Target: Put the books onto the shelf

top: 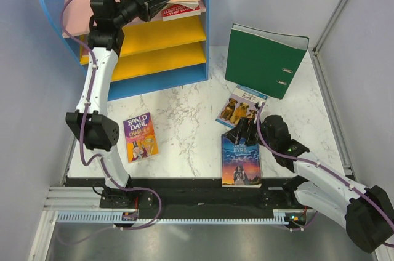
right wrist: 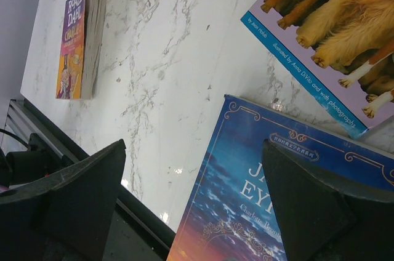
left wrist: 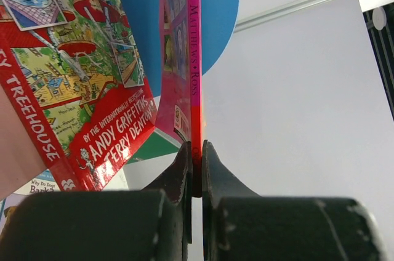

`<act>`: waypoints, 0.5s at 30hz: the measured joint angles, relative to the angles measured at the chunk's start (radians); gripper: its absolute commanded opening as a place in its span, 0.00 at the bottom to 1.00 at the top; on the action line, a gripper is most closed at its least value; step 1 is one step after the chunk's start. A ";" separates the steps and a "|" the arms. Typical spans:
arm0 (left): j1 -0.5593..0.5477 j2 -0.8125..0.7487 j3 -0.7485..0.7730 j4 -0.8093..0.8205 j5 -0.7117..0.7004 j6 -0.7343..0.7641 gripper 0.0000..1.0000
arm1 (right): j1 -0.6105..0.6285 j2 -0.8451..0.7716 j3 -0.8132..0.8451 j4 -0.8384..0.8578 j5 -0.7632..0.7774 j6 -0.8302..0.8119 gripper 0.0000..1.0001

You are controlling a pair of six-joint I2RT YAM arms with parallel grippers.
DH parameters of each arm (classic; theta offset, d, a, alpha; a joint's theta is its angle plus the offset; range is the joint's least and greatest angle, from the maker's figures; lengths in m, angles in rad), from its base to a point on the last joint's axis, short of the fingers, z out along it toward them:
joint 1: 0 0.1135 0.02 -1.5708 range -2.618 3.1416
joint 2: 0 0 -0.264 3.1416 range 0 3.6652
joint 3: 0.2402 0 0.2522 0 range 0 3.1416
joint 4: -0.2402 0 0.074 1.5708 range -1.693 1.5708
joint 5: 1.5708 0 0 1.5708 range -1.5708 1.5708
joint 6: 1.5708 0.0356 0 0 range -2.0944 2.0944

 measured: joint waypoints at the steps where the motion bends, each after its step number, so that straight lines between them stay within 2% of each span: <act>1: -0.002 -0.001 -0.005 0.003 -0.006 0.000 0.02 | 0.000 0.000 0.000 0.000 0.000 0.000 0.98; 12: -0.031 -0.006 -0.028 -0.016 -0.088 0.001 0.06 | 0.000 0.005 0.000 0.000 0.000 0.000 0.98; 15: -0.037 -0.006 -0.028 -0.019 -0.096 0.001 0.14 | 0.000 0.005 0.000 0.000 0.000 0.000 0.98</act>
